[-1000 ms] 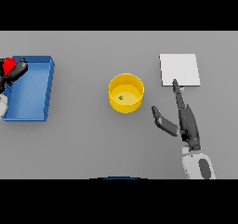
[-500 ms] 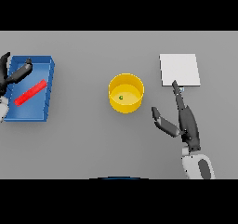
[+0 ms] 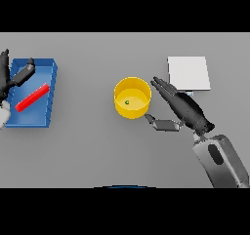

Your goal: Pick up the red beaker and tilt it to pour out 1 green nut into yellow bowl. Pick up the yellow bowl and place it on the metallic measuring scale.

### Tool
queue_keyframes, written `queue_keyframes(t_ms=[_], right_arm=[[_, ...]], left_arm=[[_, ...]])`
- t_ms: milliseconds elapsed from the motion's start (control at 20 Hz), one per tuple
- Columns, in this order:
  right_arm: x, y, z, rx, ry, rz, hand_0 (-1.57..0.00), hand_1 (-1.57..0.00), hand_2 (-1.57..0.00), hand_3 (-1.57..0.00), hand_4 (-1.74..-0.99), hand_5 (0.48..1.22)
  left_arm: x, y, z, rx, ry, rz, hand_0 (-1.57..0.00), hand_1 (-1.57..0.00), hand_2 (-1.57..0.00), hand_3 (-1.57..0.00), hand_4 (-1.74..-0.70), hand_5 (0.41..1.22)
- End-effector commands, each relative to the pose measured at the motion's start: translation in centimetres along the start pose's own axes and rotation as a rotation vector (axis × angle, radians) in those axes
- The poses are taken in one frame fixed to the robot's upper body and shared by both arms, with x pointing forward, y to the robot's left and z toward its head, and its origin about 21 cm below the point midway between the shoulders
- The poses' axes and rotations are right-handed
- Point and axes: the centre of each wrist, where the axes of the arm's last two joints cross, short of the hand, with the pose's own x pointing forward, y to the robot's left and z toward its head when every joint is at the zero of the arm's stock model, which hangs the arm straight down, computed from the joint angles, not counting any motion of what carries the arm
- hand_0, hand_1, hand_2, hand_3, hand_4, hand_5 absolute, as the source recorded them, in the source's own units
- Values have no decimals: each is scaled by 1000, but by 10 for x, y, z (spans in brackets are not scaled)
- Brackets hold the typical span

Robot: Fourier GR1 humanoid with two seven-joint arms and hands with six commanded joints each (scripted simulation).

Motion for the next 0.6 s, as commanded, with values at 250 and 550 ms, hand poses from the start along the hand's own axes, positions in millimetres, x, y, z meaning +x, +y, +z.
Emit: queue_keyframes(t_ms=[250, 550], right_arm=[[8, -19, -38, 274, -105, 319, 1, 1, 1, 1, -1225, 684], [17, -8, -64, 466, -156, 539, 1, 1, 1, 1, -1213, 714]], left_arm=[[-3, -1, 0, -3, 21, -11, -4, -3, -3, -3, -739, 696], [-3, 3, -1, 4, 17, -16, 0, 0, 0, 0, -746, 706]])
